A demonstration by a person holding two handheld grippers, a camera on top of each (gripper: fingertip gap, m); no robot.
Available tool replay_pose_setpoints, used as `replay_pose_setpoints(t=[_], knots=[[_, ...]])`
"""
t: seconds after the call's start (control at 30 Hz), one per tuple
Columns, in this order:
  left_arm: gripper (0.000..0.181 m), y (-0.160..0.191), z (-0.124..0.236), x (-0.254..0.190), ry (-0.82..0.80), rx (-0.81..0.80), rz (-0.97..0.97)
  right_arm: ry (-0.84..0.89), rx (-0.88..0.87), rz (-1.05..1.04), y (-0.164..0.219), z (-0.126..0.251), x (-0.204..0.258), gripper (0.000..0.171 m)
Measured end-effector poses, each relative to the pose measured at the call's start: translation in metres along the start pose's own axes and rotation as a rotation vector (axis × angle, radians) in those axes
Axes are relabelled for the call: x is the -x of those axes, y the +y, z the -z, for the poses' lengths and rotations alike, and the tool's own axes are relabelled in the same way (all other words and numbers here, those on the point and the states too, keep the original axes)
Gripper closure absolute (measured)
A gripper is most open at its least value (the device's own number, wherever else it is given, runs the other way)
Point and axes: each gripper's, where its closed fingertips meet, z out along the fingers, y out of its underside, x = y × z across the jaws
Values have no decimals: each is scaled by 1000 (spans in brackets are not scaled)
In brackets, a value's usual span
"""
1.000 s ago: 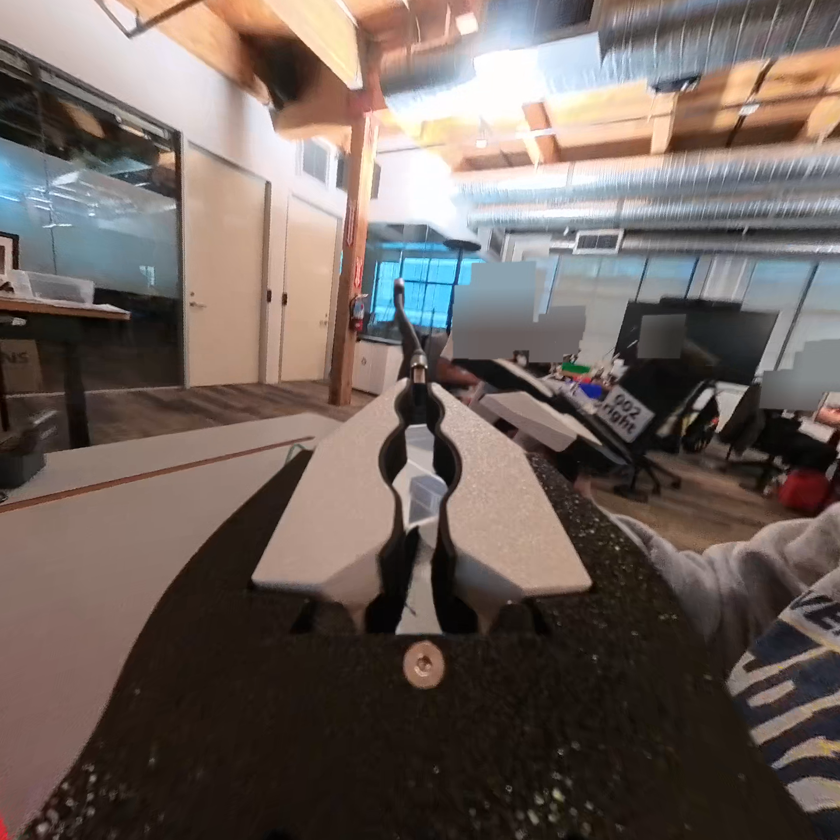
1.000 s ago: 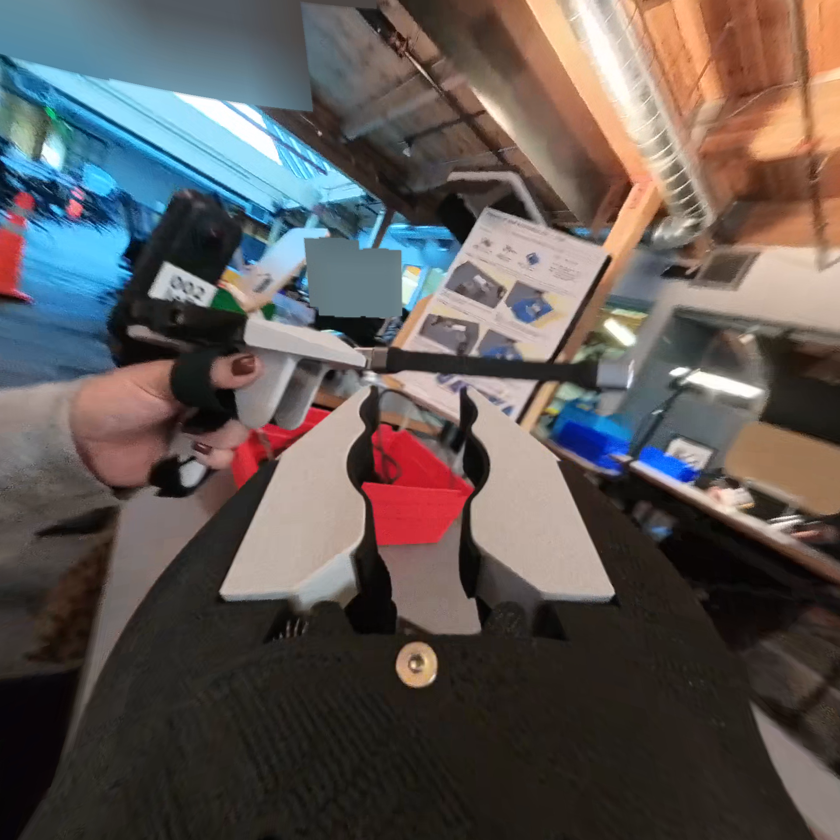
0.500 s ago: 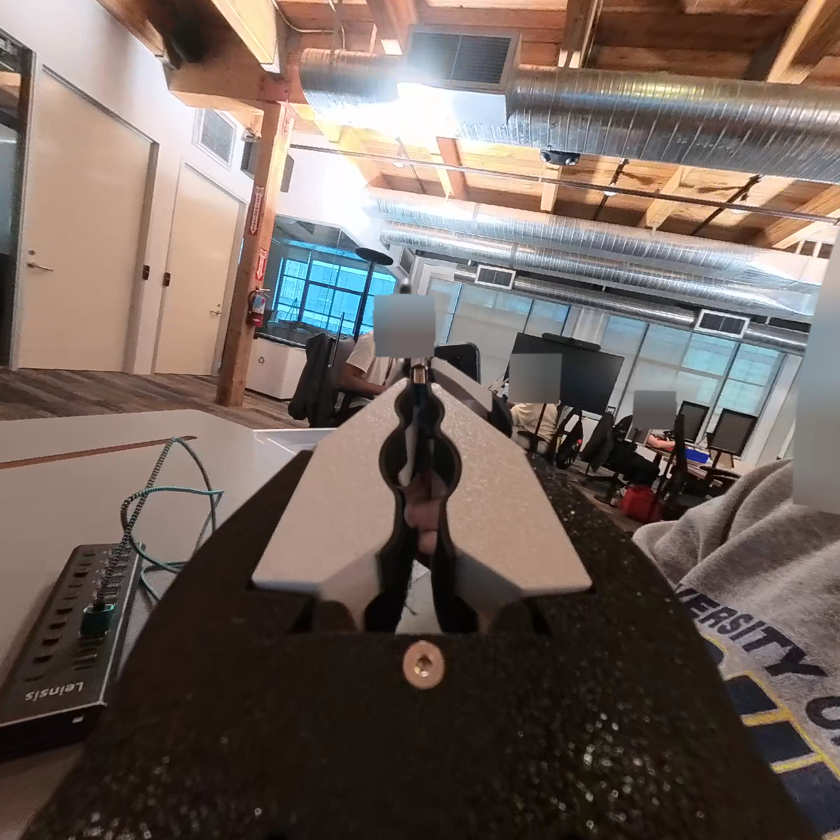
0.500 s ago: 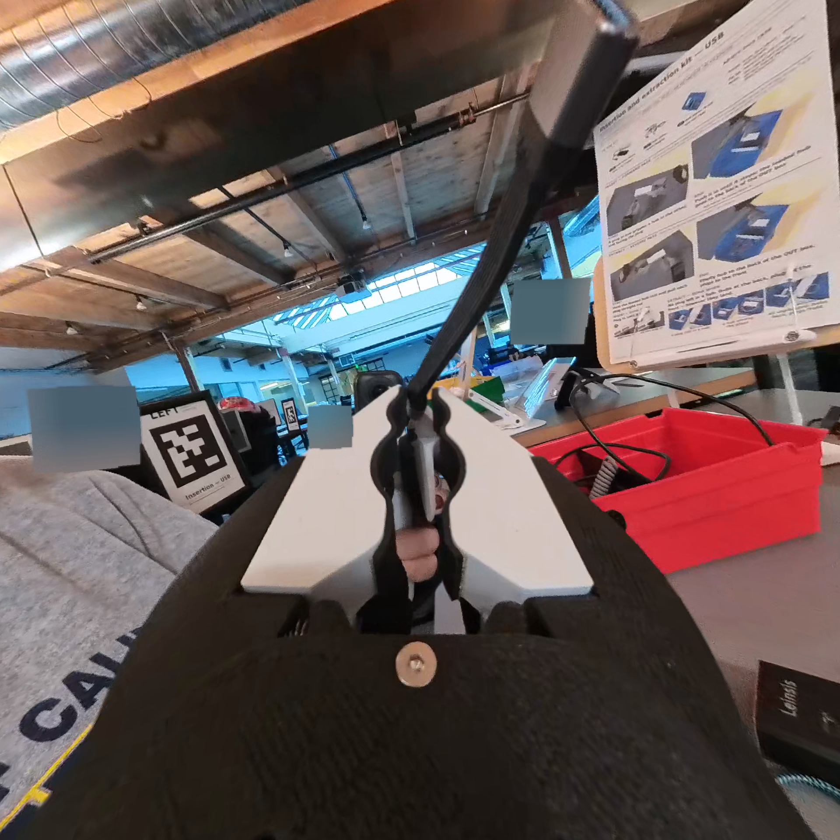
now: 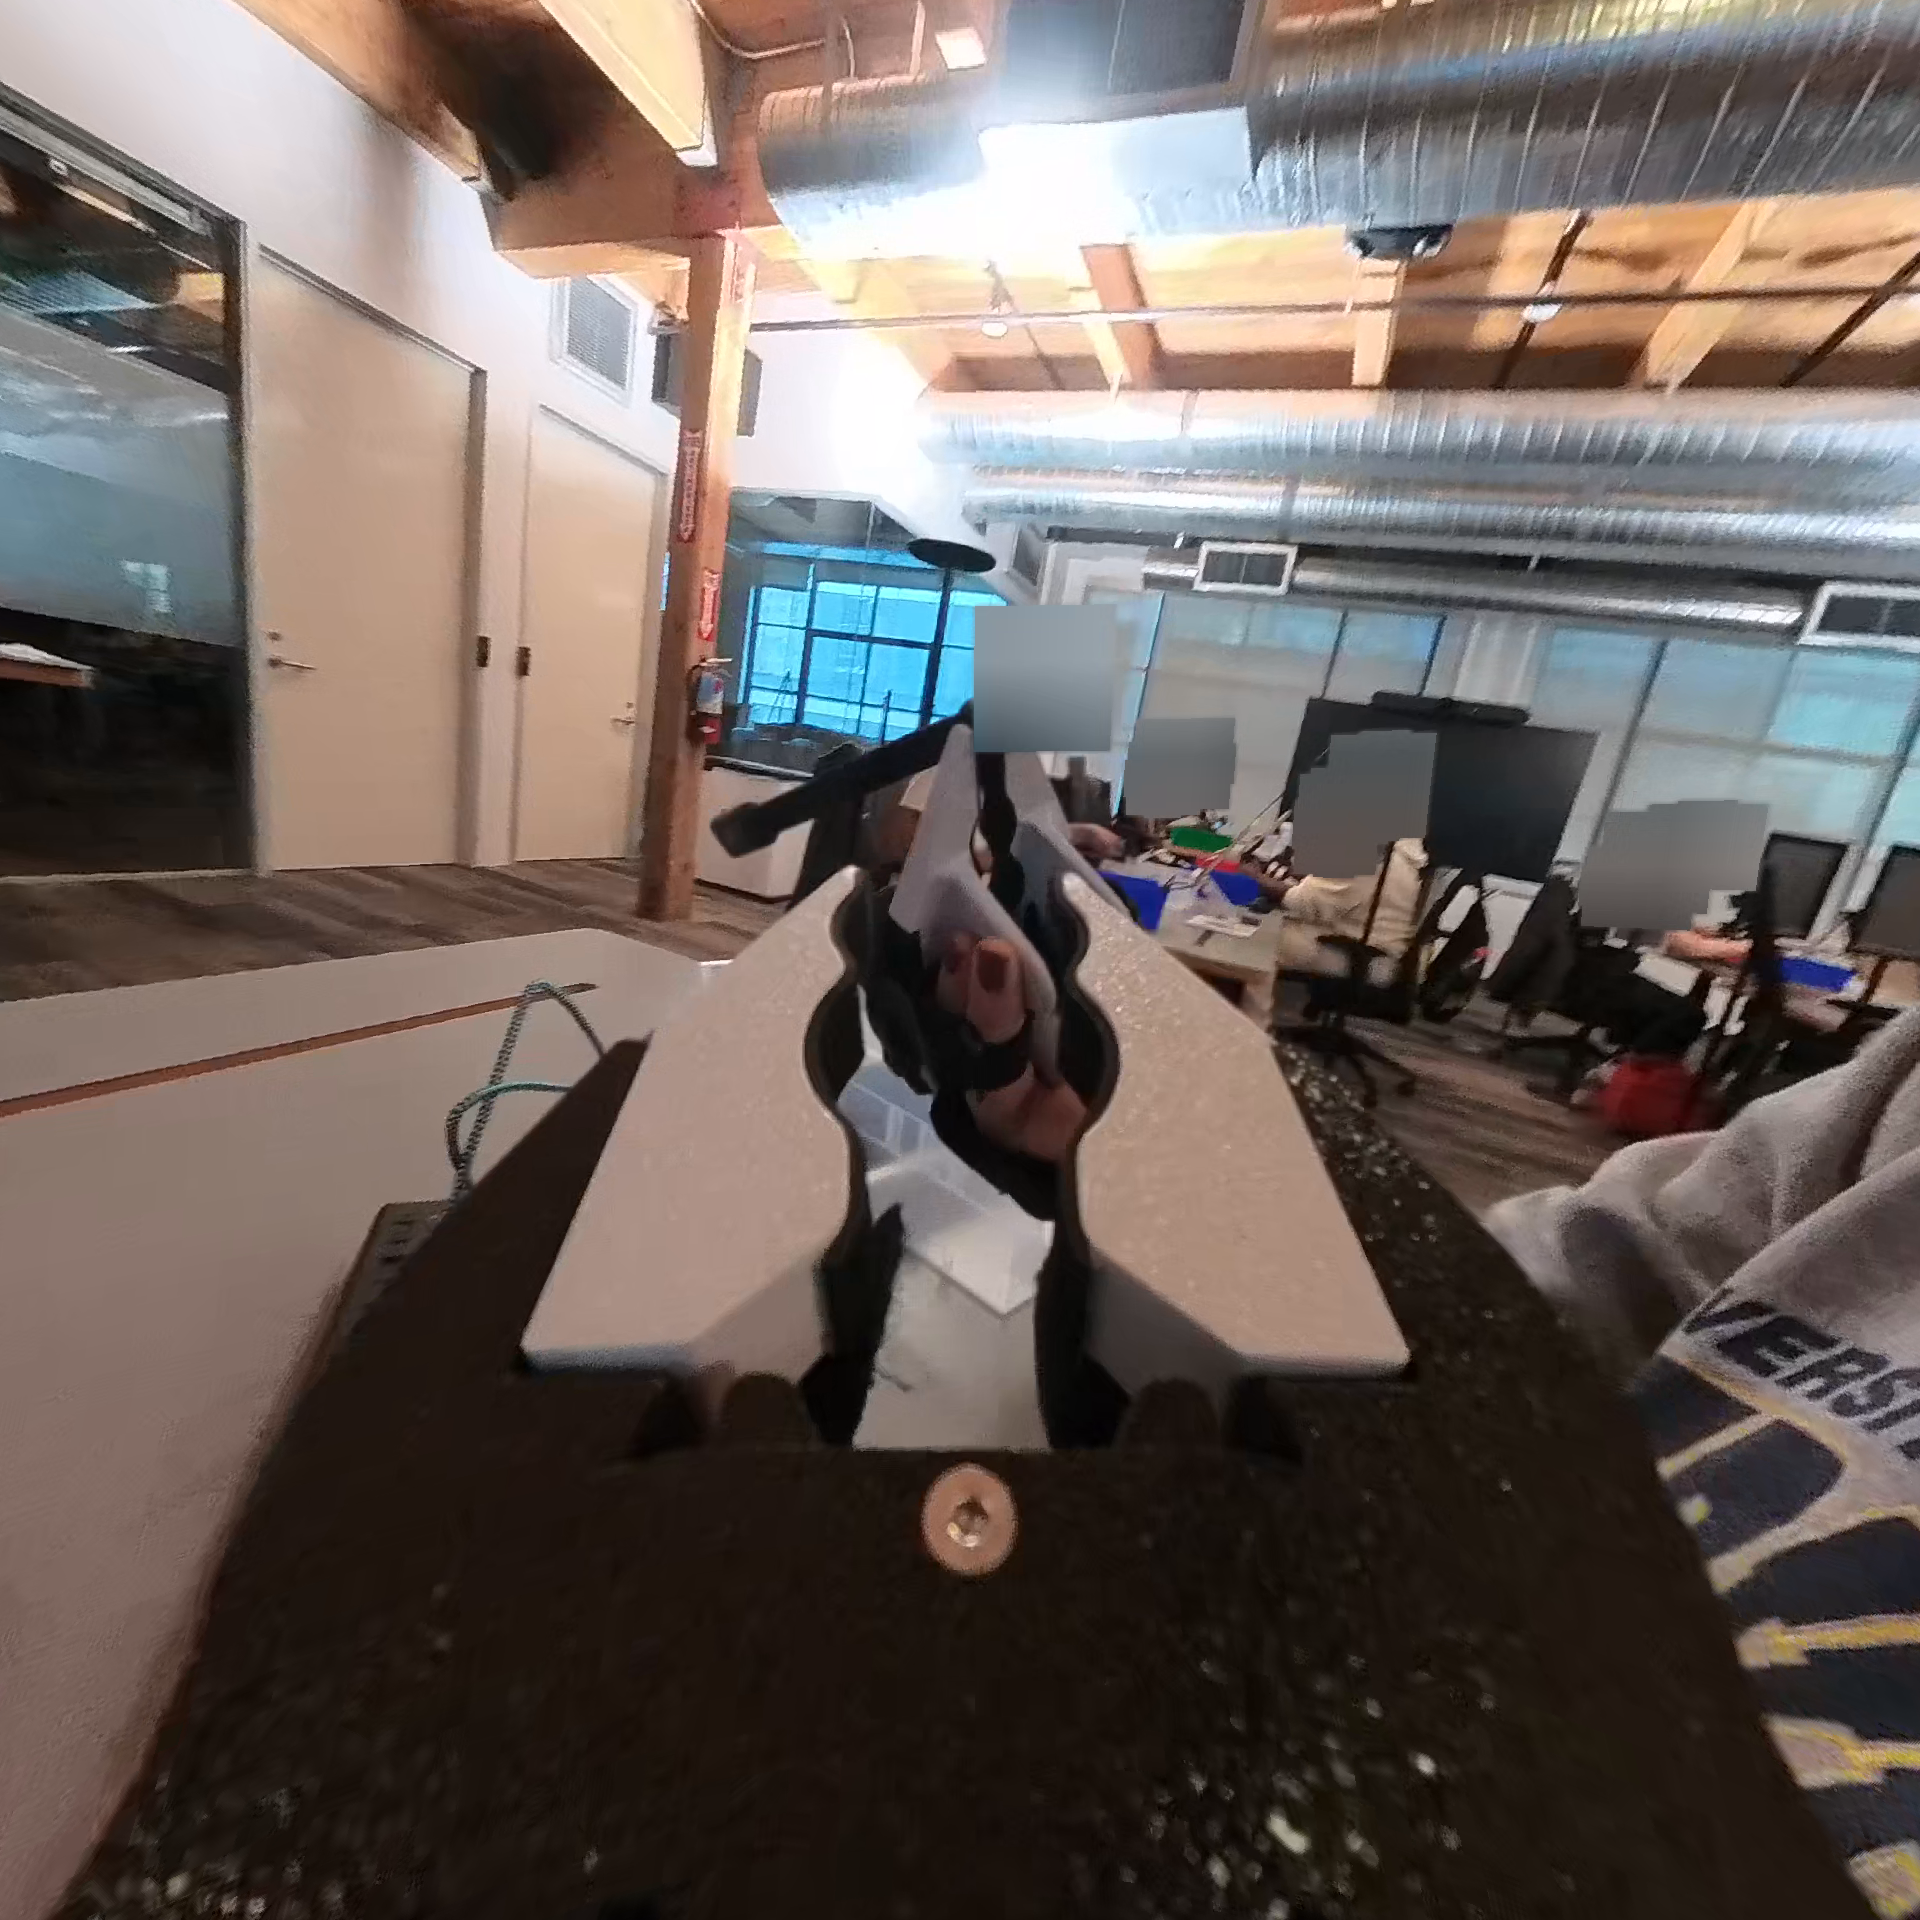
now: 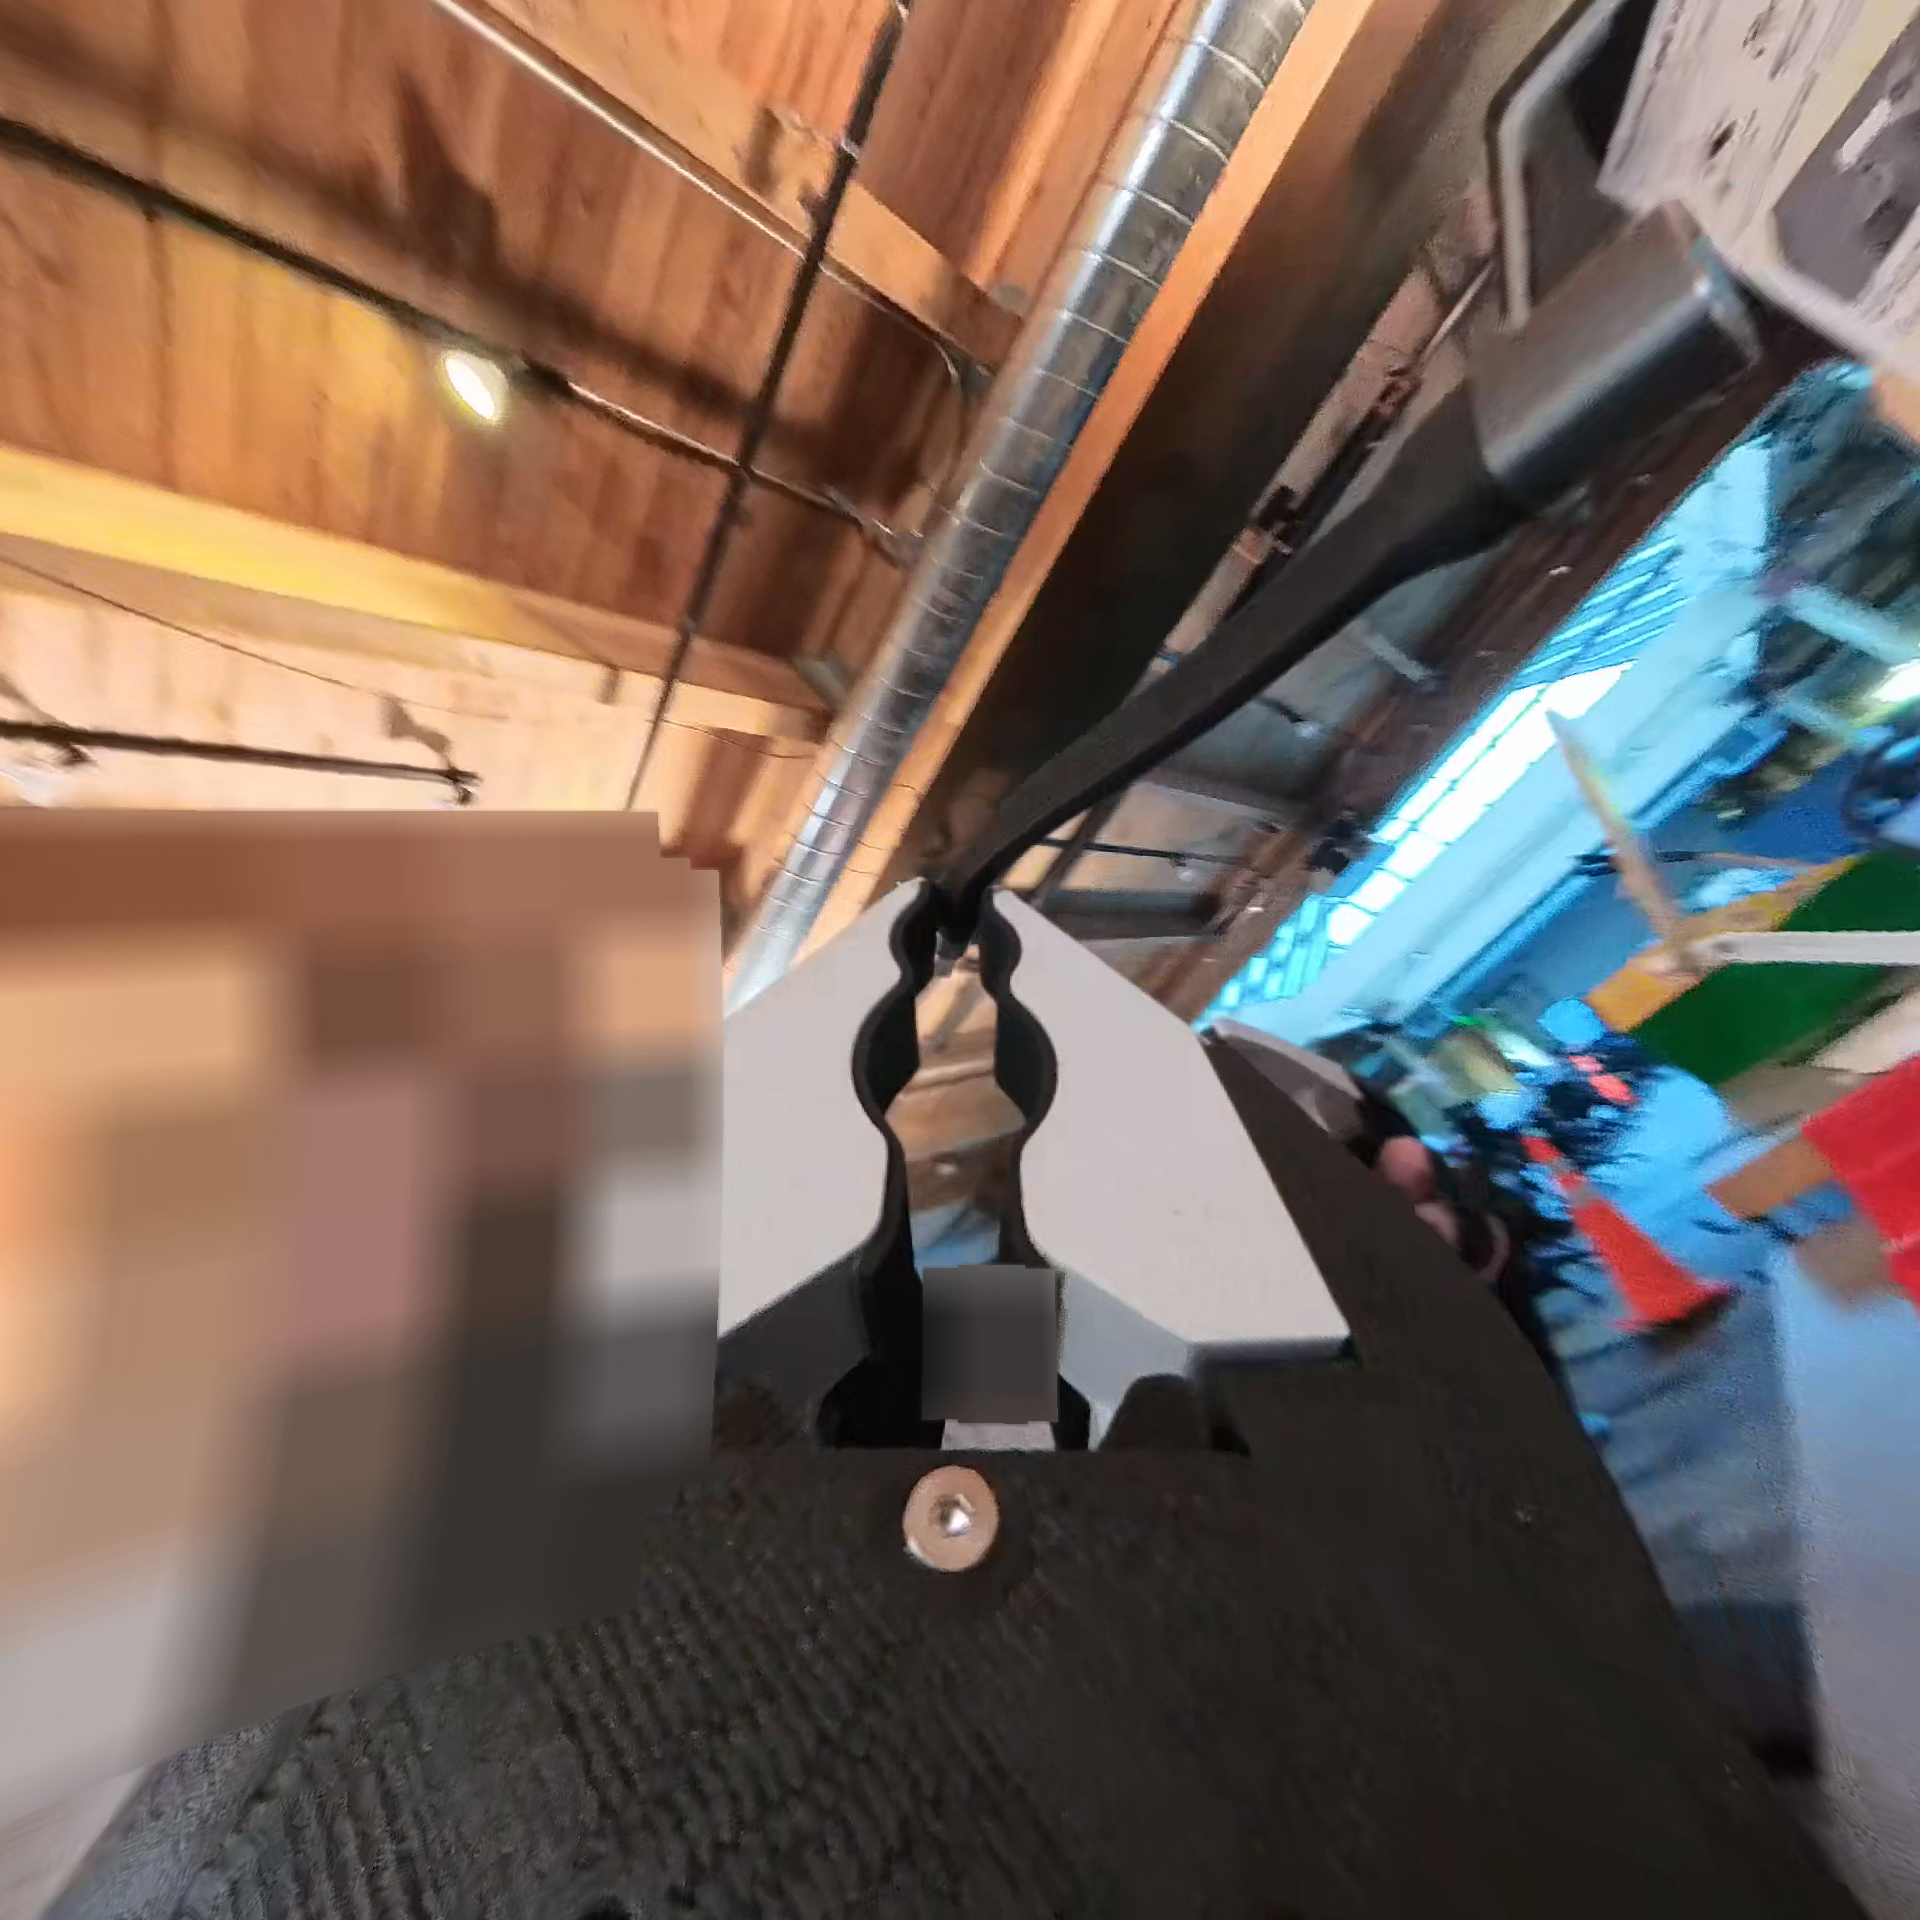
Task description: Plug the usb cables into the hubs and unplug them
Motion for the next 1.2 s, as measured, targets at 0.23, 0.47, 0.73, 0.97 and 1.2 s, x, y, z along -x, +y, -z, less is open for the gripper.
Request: replay_pose_setpoints(t=[0.23,0.47,0.73,0.97,1.2], knots=[[154,8,1,7,-58,49,-60,-8,18,-3,-2,2,1,166],[155,11,3,14,-88,68,-68,72,23,140,-14,8,6,165],[155,9,5,19,-104,62,-66,192,31,331,-28,16,14,166],[156,13,1,16,-97,77,-70,143,2,276,-31,17,20,166],[156,15,0,16,-97,91,-67,108,-1,223,-29,15,22,166]])
